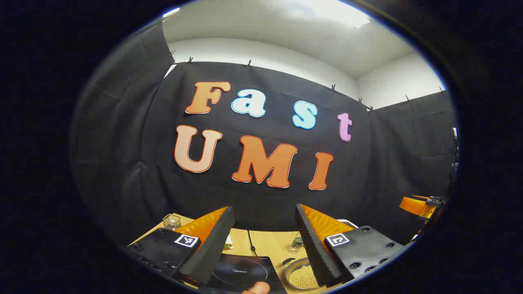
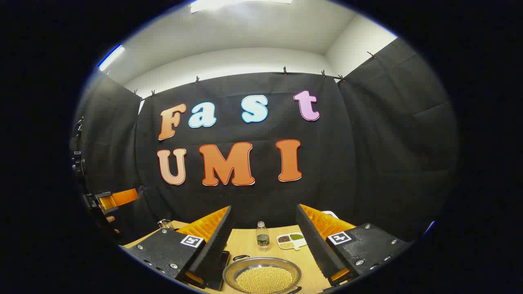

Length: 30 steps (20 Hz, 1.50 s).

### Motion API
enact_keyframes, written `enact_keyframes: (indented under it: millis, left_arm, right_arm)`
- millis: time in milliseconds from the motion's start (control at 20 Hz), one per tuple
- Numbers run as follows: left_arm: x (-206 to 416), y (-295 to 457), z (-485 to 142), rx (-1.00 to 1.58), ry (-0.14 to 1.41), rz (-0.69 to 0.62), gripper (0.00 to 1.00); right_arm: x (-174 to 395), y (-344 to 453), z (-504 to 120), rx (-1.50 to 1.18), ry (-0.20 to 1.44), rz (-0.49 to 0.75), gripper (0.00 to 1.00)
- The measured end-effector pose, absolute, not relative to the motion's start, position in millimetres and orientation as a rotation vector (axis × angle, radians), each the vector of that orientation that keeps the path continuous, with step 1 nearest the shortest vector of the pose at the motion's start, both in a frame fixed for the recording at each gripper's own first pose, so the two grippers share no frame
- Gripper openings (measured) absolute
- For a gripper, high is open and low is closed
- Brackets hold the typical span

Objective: First push the handle of the pot to place it horizontally, then grasp the pot with both hands and set it on the induction cooktop.

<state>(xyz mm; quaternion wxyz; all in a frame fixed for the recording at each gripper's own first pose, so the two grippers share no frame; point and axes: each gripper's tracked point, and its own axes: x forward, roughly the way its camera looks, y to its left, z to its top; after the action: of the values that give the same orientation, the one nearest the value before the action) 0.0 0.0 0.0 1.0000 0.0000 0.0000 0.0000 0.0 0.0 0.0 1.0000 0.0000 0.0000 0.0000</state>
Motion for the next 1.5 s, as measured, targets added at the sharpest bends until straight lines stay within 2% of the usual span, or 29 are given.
enact_keyframes:
  millis: [200, 900, 1050, 1100, 1150, 1200, 1250, 1350, 1450, 1500]
  left_arm:
    - [0, -7, -2, 0.002, 0.012, -0.019, 0.96]
    - [-2, -7, 5, 0.051, -0.027, 0.01, 0.99]
    - [-2, -6, 3, 0.048, -0.017, 0.008, 0.96]
    - [-2, -6, 2, 0.051, -0.013, 0.006, 0.99]
    - [-2, -6, 2, 0.056, -0.009, 0.005, 0.99]
    - [-2, -6, 1, 0.06, -0.008, 0.003, 0.97]
    - [-2, -6, 2, 0.062, -0.008, 0.001, 0.98]
    - [-3, -6, 3, 0.069, -0.011, 0.0, 0.98]
    - [-3, -6, 4, 0.071, -0.017, 0.003, 0.99]
    - [-3, -6, 4, 0.071, -0.019, 0.004, 0.99]
  right_arm:
    - [-2, -1, 3, -0.016, 0.002, 0.005, 0.95]
    - [-5, -5, 7, -0.029, 0.009, 0.011, 0.95]
    - [-3, -5, 9, -0.05, 0.002, 0.01, 0.93]
    - [-4, -5, 9, -0.058, -0.001, 0.01, 0.87]
    - [-3, -4, 9, -0.059, -0.004, 0.013, 0.9]
    - [-3, -2, 8, -0.055, -0.004, 0.023, 0.8]
    - [-5, 1, 7, -0.048, 0.001, 0.035, 0.77]
    - [-3, 4, 2, -0.038, 0.018, 0.053, 0.62]
    - [0, 3, -5, -0.037, 0.038, 0.055, 0.58]
    - [0, 4, -10, -0.041, 0.049, 0.055, 0.51]
